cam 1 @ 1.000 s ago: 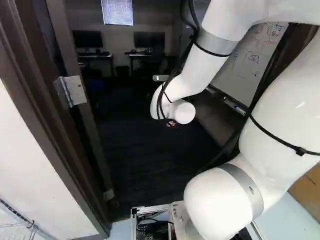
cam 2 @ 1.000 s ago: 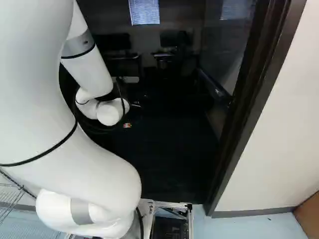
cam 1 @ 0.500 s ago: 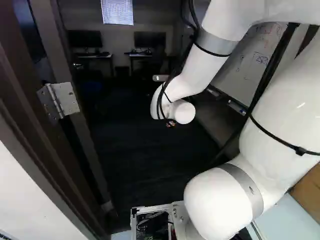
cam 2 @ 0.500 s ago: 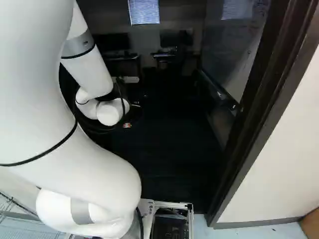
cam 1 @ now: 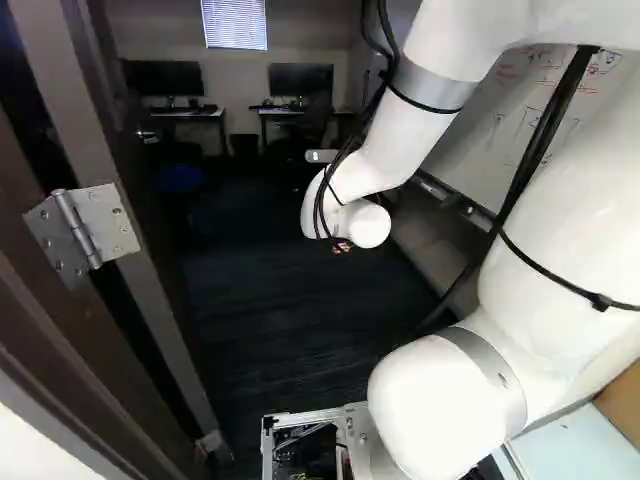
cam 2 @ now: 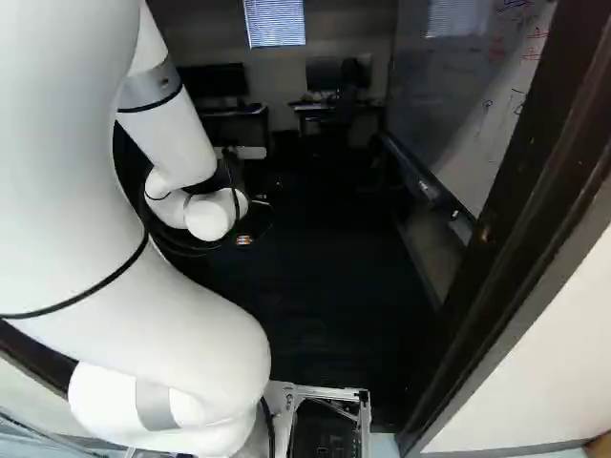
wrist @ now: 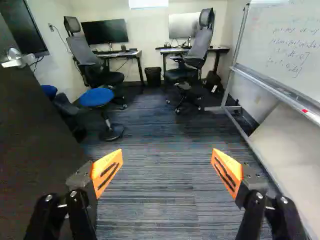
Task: Open the door and move inside
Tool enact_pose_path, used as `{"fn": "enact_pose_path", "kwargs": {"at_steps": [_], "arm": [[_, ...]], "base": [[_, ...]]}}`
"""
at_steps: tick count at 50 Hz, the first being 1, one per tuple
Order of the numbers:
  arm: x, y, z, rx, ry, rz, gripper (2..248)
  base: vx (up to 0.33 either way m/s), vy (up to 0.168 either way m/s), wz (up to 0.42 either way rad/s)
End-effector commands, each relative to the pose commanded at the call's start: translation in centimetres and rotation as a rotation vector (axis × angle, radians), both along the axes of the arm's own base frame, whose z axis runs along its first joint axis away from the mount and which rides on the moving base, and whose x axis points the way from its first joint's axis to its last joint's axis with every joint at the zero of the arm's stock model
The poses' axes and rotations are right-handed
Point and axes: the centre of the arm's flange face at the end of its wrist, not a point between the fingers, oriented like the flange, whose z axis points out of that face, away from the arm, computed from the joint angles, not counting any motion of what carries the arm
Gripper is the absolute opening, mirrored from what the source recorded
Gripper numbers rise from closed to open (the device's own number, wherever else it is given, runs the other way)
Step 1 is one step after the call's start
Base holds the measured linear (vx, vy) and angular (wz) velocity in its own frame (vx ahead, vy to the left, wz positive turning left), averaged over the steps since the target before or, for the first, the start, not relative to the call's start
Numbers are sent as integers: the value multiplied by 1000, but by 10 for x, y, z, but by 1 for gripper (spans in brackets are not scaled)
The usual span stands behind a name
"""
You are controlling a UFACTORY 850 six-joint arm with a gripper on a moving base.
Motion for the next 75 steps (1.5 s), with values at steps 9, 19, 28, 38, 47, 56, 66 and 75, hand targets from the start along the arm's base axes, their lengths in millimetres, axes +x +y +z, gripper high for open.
{"fn": "enact_pose_path", "kwargs": {"at_steps": [9, 19, 28, 38, 47, 56, 66, 75], "arm": [[0, 0, 0, 0, 0, 0, 247], [0, 0, 0, 0, 0, 0, 247], [0, 0, 0, 0, 0, 0, 247], [0, 0, 0, 0, 0, 0, 247], [0, 0, 0, 0, 0, 0, 247], [0, 0, 0, 0, 0, 0, 247], [0, 0, 0, 0, 0, 0, 247], [0, 0, 0, 0, 0, 0, 247]], "base": [[172, 4, 4], [168, 5, 2], [133, -10, 9], [110, 6, -9], [129, 14, 11], [161, 4, 6], [167, 5, 7], [175, 6, 9]]}}
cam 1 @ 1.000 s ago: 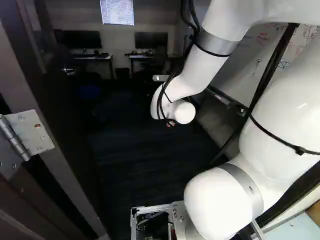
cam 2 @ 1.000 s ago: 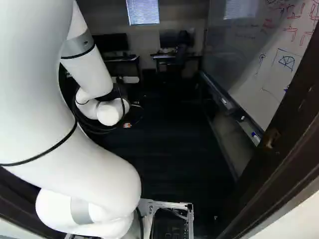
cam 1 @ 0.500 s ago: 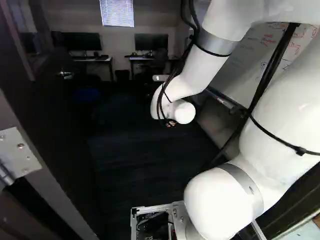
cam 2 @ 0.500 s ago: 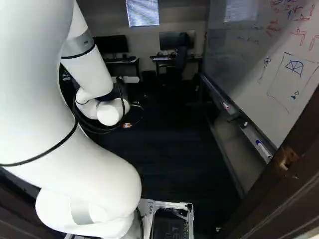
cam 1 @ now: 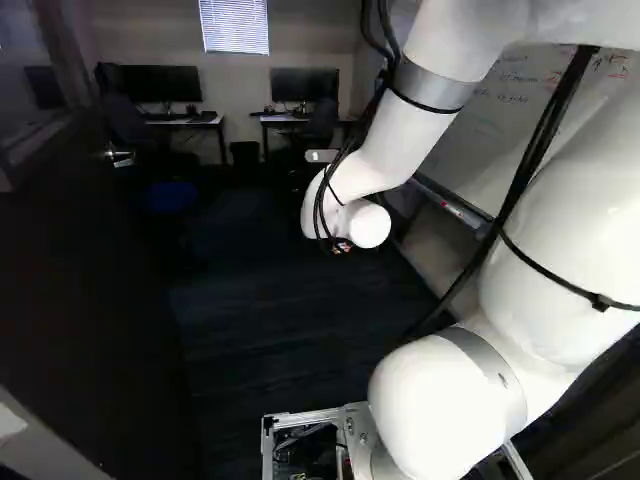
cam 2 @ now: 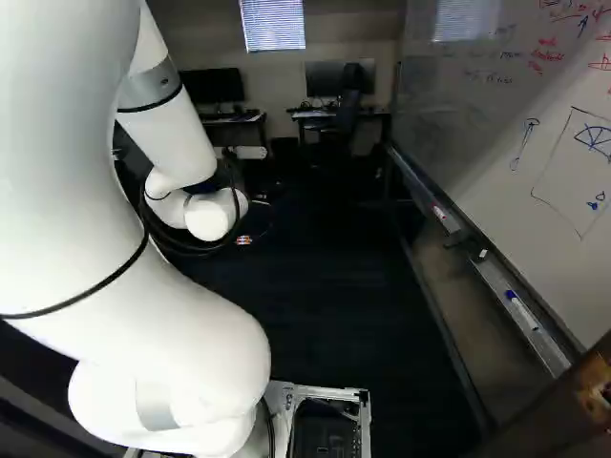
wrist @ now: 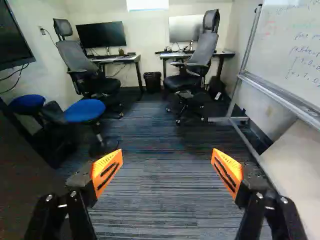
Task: Open the door and move inside
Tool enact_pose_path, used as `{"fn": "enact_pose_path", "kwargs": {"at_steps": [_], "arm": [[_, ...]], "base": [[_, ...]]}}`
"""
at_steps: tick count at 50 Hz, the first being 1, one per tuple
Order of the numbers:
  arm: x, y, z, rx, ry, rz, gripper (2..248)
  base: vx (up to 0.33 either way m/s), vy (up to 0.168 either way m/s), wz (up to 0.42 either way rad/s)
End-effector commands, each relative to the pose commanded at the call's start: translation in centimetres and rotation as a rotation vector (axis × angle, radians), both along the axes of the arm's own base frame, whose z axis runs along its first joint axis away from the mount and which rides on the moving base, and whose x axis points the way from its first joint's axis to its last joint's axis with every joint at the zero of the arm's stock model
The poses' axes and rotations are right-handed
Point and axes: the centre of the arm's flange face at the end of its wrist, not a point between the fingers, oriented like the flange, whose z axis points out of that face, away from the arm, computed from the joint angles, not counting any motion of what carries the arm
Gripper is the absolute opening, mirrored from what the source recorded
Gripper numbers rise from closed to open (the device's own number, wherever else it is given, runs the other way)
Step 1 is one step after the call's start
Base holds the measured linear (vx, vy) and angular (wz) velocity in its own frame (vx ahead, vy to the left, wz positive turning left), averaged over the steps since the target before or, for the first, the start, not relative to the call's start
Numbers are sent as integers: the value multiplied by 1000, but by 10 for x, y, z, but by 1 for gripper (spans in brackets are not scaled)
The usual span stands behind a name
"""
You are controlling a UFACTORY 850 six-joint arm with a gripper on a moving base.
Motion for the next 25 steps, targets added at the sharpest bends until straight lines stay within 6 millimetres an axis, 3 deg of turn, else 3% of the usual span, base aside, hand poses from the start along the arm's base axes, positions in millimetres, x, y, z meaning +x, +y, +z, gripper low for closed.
{"fn": "enact_pose_path", "kwargs": {"at_steps": [25], "arm": [[0, 0, 0, 0, 0, 0, 247]], "base": [[173, 7, 7]]}}
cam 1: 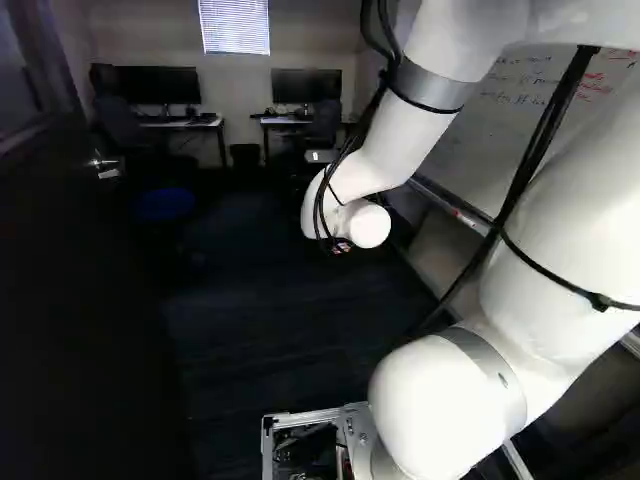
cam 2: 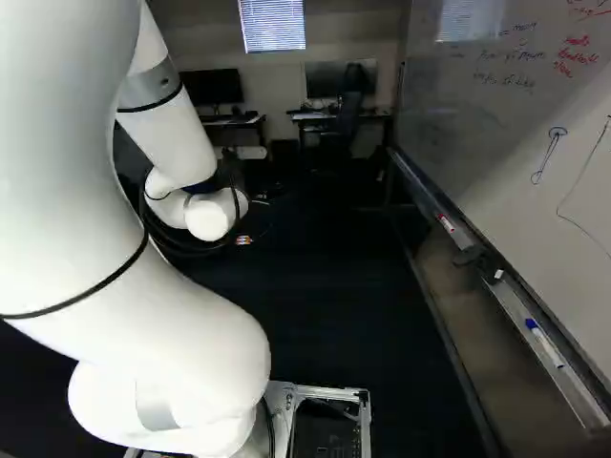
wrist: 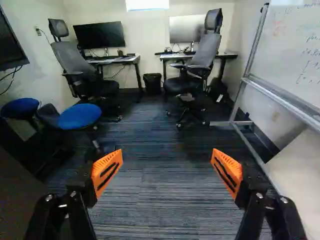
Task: Open the door and move inside
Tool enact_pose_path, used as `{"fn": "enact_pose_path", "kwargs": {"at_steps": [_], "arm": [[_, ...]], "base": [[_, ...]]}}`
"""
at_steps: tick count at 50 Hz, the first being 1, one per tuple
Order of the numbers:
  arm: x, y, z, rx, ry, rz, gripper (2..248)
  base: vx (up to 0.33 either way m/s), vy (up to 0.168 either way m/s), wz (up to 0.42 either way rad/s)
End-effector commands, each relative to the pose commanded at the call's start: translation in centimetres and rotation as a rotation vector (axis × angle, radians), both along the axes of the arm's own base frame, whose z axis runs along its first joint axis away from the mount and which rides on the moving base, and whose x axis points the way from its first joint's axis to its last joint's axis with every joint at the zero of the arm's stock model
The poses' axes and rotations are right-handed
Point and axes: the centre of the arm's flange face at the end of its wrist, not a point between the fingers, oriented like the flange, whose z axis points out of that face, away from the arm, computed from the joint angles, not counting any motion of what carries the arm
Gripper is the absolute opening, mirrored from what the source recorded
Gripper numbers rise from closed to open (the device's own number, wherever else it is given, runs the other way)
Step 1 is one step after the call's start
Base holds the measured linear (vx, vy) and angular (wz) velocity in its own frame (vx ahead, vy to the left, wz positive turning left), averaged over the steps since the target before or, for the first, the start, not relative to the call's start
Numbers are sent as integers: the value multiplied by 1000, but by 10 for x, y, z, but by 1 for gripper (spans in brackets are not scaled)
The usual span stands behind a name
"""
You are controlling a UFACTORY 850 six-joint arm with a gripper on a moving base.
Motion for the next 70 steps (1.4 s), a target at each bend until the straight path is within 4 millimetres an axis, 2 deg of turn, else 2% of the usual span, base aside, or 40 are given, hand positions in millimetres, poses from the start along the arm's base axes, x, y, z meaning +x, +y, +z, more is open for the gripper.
{"fn": "enact_pose_path", "kwargs": {"at_steps": [70], "arm": [[0, 0, 0, 0, 0, 0, 247]], "base": [[175, 5, 6]]}}
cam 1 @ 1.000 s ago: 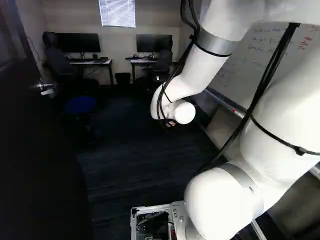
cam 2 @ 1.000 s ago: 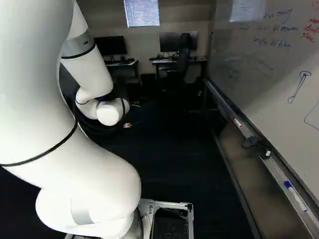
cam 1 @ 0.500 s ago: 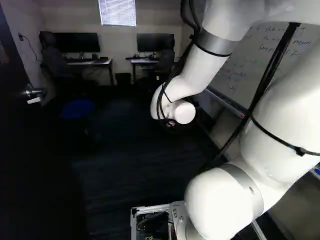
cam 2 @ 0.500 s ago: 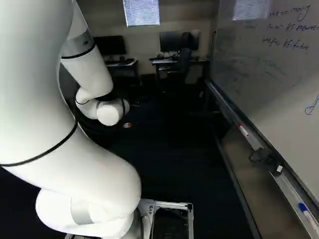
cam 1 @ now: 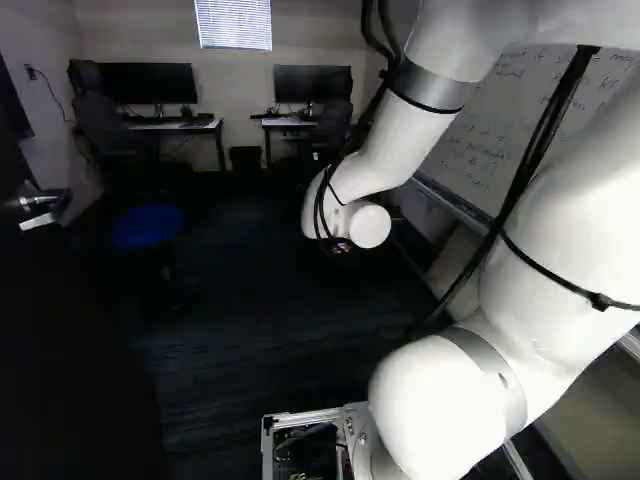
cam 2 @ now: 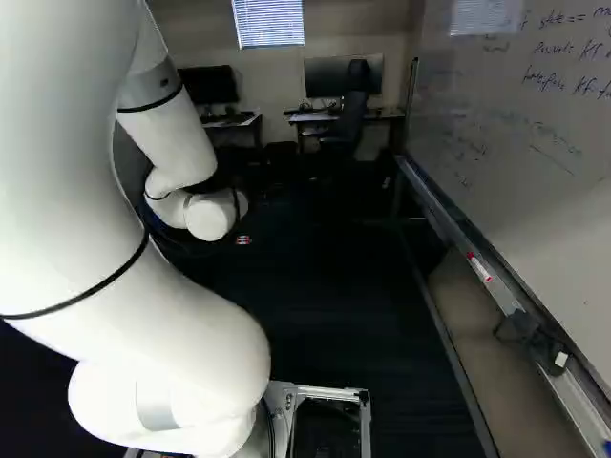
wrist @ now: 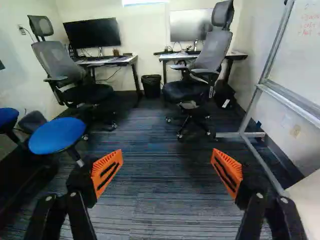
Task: Open the door and move inside
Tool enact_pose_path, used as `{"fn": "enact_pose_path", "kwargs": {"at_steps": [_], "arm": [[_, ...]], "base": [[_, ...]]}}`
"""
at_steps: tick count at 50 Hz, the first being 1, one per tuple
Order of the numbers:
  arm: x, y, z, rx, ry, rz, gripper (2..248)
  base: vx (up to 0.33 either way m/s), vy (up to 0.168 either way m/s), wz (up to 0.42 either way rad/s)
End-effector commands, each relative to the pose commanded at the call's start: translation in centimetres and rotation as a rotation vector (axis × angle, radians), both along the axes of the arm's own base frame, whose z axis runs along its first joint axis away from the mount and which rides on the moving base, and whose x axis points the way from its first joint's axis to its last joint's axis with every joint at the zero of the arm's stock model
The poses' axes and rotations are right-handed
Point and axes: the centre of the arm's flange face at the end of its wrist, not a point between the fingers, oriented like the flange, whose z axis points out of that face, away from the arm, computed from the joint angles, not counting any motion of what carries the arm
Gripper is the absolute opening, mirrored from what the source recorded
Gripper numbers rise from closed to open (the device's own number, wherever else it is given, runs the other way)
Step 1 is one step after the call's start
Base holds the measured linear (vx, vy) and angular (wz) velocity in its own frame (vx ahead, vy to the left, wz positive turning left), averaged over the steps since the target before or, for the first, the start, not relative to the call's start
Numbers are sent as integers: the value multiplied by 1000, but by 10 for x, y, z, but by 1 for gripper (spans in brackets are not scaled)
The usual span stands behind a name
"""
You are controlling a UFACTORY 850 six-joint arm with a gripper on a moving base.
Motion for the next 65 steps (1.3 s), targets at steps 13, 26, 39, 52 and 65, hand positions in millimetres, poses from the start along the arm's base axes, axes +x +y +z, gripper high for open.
{"fn": "enact_pose_path", "kwargs": {"at_steps": [13, 26, 39, 52, 65], "arm": [[0, 0, 0, 0, 0, 0, 247], [0, 0, 0, 0, 0, 0, 247], [0, 0, 0, 0, 0, 0, 247], [0, 0, 0, 0, 0, 0, 247], [0, 0, 0, 0, 0, 0, 247]], "base": [[188, 8, -4], [183, 5, -2], [184, 3, -1], [141, 4, -4], [15, -1, -2]]}}
